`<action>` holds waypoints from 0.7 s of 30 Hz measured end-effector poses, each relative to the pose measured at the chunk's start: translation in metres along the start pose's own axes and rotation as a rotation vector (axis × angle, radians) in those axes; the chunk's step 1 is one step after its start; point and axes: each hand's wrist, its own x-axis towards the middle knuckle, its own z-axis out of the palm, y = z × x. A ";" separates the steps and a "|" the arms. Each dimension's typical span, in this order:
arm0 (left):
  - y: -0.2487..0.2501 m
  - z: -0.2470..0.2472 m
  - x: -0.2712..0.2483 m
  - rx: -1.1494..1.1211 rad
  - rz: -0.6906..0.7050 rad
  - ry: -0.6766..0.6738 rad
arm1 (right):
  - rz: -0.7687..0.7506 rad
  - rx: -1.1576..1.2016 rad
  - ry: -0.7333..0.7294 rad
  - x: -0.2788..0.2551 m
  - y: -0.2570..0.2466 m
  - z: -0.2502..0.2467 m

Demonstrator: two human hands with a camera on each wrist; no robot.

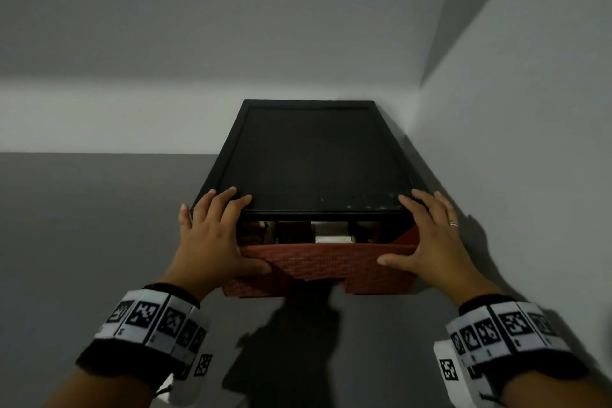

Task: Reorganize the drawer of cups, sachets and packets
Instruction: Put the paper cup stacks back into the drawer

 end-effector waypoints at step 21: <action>-0.016 0.045 0.018 -0.038 0.077 0.423 | -0.216 -0.085 0.513 0.019 0.024 0.048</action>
